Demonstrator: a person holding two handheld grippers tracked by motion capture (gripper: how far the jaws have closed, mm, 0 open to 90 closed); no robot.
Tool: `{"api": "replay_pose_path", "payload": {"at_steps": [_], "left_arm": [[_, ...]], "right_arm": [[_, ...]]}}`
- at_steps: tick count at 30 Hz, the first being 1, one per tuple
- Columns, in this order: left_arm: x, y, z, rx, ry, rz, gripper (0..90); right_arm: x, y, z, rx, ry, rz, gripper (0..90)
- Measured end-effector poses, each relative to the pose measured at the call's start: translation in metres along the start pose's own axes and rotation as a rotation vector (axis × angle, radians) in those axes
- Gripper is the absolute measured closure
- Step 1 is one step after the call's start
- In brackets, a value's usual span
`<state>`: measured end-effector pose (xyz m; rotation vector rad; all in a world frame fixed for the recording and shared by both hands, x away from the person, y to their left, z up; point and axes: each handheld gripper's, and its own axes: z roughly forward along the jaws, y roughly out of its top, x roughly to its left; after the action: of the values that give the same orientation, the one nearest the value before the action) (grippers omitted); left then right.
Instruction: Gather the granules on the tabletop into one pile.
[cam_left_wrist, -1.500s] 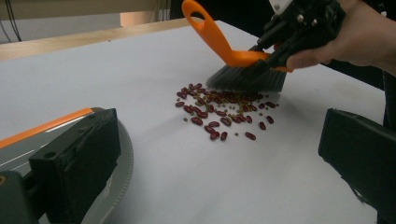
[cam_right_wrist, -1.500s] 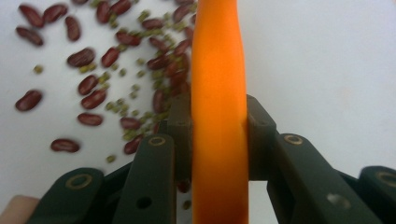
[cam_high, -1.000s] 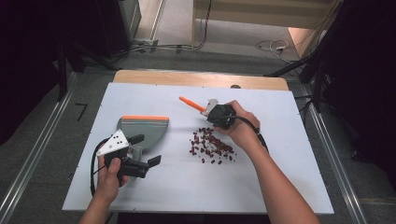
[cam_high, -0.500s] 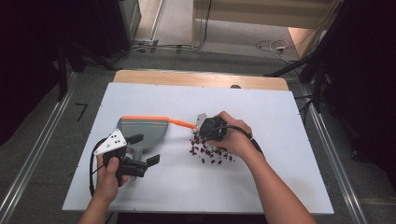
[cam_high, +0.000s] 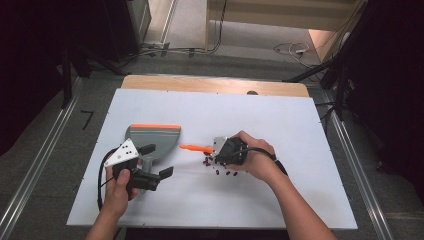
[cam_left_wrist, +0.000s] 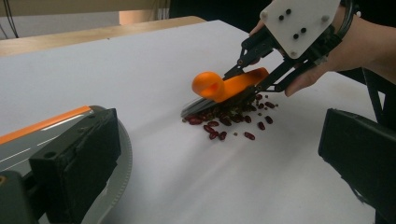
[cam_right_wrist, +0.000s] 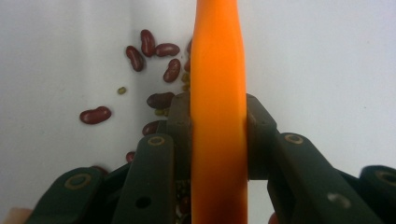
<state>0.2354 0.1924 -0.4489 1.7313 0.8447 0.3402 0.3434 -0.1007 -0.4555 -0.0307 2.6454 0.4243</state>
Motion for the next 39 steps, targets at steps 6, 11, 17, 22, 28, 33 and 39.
{"api": "replay_pose_path", "payload": {"at_steps": [6,11,17,22,28,33,39], "left_arm": [[0.000,0.001,-0.001,-0.004,0.001,0.004,0.0],[0.000,0.001,-0.002,-0.013,0.002,0.001,0.0],[0.001,0.002,-0.004,-0.018,0.009,0.002,0.0],[0.002,0.001,-0.004,-0.013,0.015,0.004,0.0],[0.003,0.001,-0.005,-0.014,0.016,0.005,0.0],[0.004,0.000,-0.006,-0.014,0.019,0.004,0.0],[0.002,-0.001,-0.004,-0.006,0.020,0.005,0.0]], "right_arm": [[-0.007,-0.002,-0.014,-0.024,-0.075,0.049,68.6],[-0.014,0.010,-0.040,-0.051,-0.078,0.164,68.7],[-0.015,0.036,-0.050,-0.076,0.077,0.462,68.7],[-0.013,0.049,-0.036,-0.083,0.241,0.638,68.7],[-0.011,0.062,-0.004,-0.040,0.367,0.784,68.7],[-0.019,0.046,0.018,-0.010,0.372,0.911,68.7],[-0.027,0.017,0.021,-0.001,0.353,1.016,68.2]]}}
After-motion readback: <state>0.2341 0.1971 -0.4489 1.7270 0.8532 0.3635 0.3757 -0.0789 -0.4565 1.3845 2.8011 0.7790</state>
